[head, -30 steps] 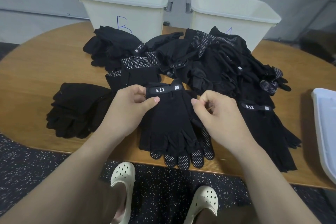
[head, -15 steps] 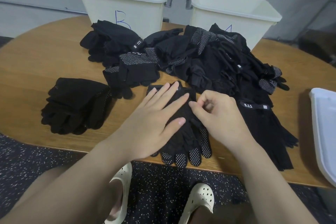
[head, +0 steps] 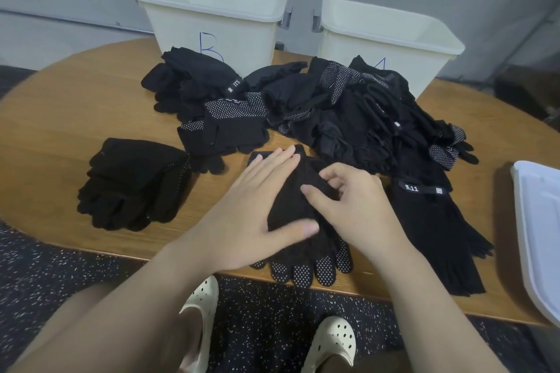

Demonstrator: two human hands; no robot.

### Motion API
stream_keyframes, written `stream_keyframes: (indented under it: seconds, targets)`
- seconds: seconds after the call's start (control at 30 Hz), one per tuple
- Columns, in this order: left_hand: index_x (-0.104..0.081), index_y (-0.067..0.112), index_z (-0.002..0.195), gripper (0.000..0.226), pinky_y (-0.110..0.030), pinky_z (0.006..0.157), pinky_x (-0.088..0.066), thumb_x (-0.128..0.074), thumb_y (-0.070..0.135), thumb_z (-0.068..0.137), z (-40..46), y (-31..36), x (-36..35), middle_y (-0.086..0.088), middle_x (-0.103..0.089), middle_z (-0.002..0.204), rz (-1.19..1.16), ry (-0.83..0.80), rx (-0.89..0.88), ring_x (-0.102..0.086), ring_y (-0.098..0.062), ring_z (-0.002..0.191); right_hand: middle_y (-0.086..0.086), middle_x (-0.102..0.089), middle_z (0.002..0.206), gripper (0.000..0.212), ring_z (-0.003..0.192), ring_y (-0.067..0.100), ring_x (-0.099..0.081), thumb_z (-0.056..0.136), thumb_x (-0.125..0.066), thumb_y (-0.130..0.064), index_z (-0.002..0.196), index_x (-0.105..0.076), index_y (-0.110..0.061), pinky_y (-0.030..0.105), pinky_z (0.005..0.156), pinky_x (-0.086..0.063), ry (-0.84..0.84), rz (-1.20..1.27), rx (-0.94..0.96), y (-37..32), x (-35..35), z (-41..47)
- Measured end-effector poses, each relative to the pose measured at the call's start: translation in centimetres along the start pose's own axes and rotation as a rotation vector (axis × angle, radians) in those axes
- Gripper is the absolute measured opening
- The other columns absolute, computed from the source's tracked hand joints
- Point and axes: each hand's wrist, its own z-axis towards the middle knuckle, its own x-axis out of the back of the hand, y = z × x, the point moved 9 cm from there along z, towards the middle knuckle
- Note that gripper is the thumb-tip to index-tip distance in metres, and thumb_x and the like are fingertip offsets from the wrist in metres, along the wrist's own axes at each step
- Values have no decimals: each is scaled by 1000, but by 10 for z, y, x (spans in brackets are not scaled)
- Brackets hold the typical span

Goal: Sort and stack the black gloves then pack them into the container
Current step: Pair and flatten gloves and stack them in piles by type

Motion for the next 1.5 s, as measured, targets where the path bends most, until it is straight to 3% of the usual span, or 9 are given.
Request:
stream_keyframes:
  seconds: [0.1,0.23,0.33,0.6,0.83,1.13,1.23,1.33,1.5]
  targets:
    - [-36,26,158,51,-25,127,-9,-38,43,109,2,-14,21,17,-32,162,-37,206,54,-14,10,150,-9,-72,97,33,97,9,-67,84,-75,-49,109,-74,-26,40,87,-58,3,16,-1,-1,-1,3]
    - [-63,23,137,34,-41,113,-39,-46,26,107,18,-28,38,12,-64,132,5,318,79,-52,-7,127,-9,-73,102,39,104,8,-65,87,-68,-54,112,-75,-25,38,89,-57,11,23,-15,-7,-2,6]
    - [-72,24,123,29,-41,103,-46,-54,31,101,30,-29,43,14,-70,114,-19,305,52,-61,-7,109,-15,-72,92,32,98,6,-66,88,-67,-56,101,-75,-27,37,85,-58,-4,40,-36,-12,-4,8]
    - [-67,23,97,7,-35,84,-56,-72,26,93,41,-44,42,14,-71,94,-68,254,128,-67,-5,91,-9,-72,79,30,74,4,-68,86,-73,-53,94,-73,-24,39,72,-61,-82,9,-90,-21,-12,17]
    - [-64,23,106,20,-26,94,-52,-75,17,90,44,-47,40,16,-69,102,-96,229,148,-65,1,103,3,-77,84,46,78,16,-71,90,-67,-56,90,-76,-11,41,74,-60,-88,49,-195,-21,-15,33]
    - [-60,28,121,36,-37,94,-55,-73,37,89,36,-49,42,19,-67,103,-44,247,148,-64,-1,103,7,-75,79,20,73,27,-72,93,-71,-31,83,-72,-13,50,72,-61,-201,90,-129,-28,-22,37]
    - [-61,30,124,48,-40,86,-56,-70,54,83,26,-59,47,19,-66,100,-25,248,220,-63,-3,95,2,-71,79,12,73,20,-70,93,-72,-31,89,-68,-21,42,71,-60,-196,109,-77,-32,-21,35]
    - [-67,29,120,53,-38,87,-57,-69,61,78,19,-66,50,17,-66,99,-26,248,265,-63,-4,92,-6,-64,78,13,67,5,-60,92,-72,-28,90,-59,-26,22,63,-49,-160,80,27,-41,-18,32]
    - [-72,25,108,36,-28,82,-53,-80,47,80,12,-66,52,18,-62,92,23,264,241,-60,-2,86,-5,-58,70,19,49,5,-46,91,-70,-14,88,-53,-22,17,51,-40,-171,102,163,-55,-21,25]
